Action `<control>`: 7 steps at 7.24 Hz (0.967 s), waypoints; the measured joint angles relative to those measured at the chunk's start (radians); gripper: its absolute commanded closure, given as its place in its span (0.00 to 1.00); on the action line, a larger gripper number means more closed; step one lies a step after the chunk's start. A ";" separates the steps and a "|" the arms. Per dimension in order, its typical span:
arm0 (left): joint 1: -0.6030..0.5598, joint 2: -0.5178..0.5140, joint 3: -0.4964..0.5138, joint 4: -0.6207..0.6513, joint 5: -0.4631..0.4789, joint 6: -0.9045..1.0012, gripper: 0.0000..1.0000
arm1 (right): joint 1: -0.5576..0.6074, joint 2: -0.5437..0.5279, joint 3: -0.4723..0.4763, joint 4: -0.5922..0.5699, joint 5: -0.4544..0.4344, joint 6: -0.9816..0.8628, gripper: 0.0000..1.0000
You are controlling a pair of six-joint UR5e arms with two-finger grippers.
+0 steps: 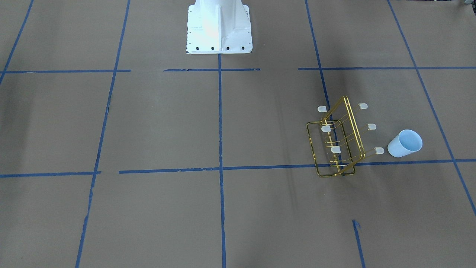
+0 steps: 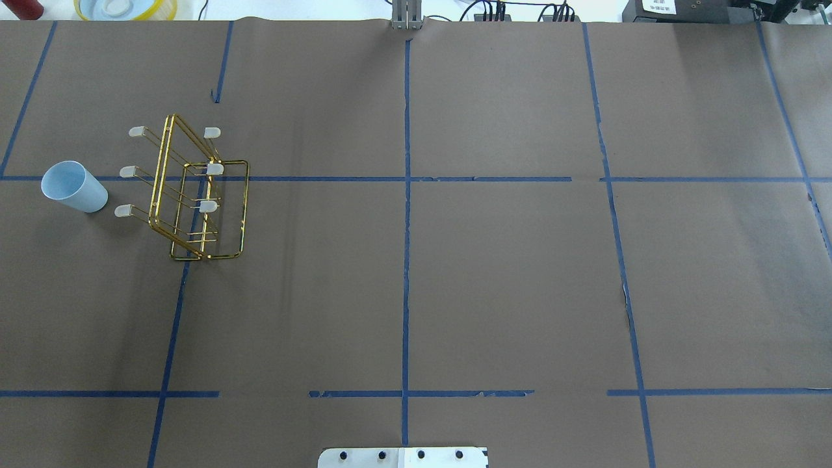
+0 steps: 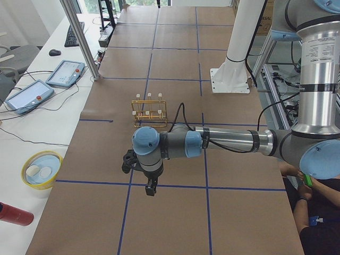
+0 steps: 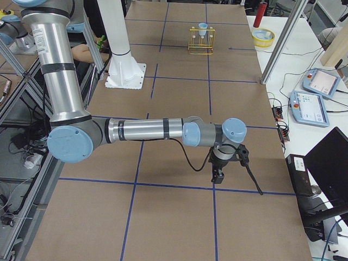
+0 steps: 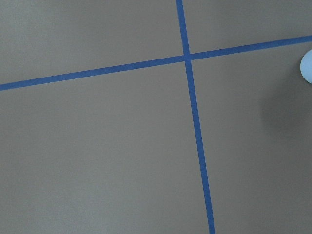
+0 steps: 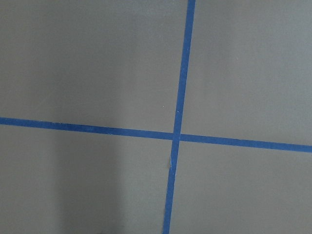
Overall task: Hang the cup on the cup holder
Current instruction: 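Move the left gripper toward the light-blue paper cup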
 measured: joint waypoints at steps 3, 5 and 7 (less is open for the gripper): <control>0.000 -0.004 0.000 -0.001 -0.001 0.000 0.00 | 0.000 0.000 0.000 0.001 0.000 0.000 0.00; 0.000 -0.010 -0.001 0.003 -0.001 0.000 0.00 | 0.000 0.000 0.000 0.001 0.000 0.000 0.00; 0.000 -0.019 -0.021 0.008 0.000 -0.010 0.00 | 0.000 0.000 0.000 0.001 0.000 0.000 0.00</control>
